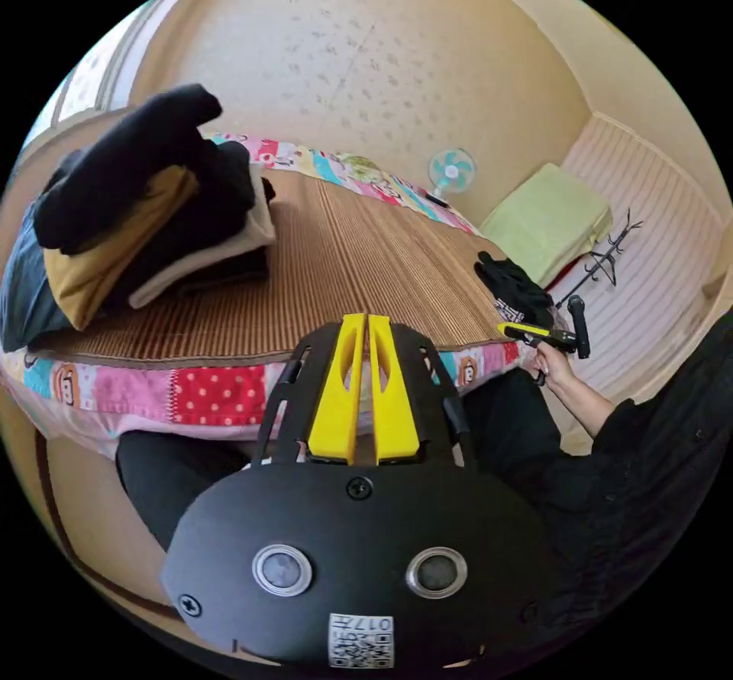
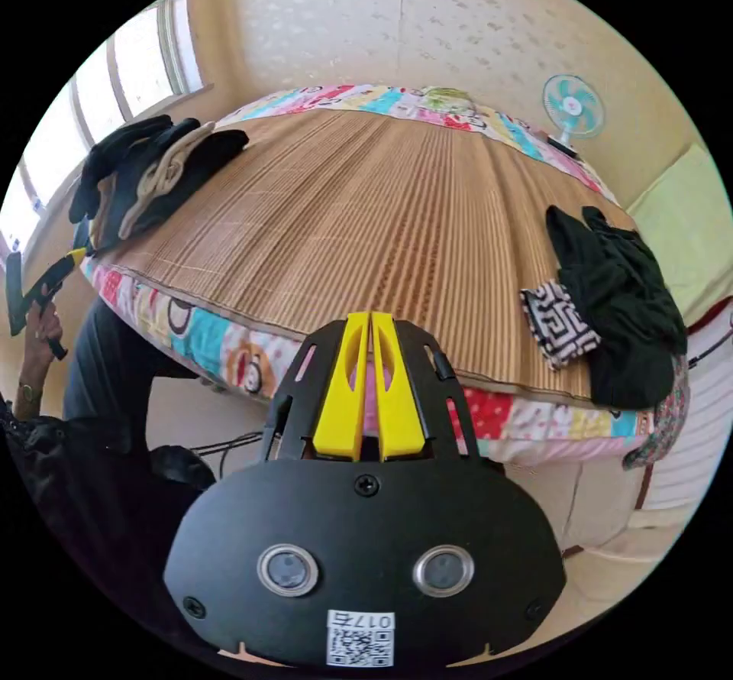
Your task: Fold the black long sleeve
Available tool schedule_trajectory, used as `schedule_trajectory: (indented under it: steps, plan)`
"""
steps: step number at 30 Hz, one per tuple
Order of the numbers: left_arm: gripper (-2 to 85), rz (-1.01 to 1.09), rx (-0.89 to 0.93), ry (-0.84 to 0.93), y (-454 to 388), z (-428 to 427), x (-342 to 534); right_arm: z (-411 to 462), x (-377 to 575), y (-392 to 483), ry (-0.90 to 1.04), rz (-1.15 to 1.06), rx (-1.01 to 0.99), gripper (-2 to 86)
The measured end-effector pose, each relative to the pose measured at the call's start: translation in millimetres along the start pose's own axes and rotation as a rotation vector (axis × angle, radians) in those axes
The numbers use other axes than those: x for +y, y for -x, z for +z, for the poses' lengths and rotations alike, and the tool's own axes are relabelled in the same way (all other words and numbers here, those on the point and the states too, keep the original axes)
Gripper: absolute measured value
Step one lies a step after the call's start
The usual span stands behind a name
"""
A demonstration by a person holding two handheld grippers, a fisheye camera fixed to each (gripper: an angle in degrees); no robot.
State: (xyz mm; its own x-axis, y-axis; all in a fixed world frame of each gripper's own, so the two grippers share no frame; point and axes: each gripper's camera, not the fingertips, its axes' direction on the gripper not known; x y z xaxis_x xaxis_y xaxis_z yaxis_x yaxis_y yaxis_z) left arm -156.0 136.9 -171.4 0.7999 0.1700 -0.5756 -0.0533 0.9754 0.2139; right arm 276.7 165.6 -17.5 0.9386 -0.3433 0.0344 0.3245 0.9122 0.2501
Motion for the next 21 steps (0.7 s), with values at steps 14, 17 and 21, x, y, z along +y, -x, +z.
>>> schedule_trajectory:
  steps: [14, 17, 21]
  plan:
    - [-1.0, -0.265, 0.652, -0.117, 64.5, 70.9, -140.2, 78.8, -65.8, -125.4, -0.015, 0.475, -0.588, 4.2]
    - [-1.0, -0.337, 0.78, -0.161, 85.4, 70.1, -132.9, 51.5, -97.0, -30.6, -0.073, 0.301, -0.554, 3.7]
    - [-1.0, -0.342, 0.71, -0.162, 103.4, 61.3, -122.8, 23.2, -116.7, 81.6, -0.132, 0.063, -0.834, 3.6]
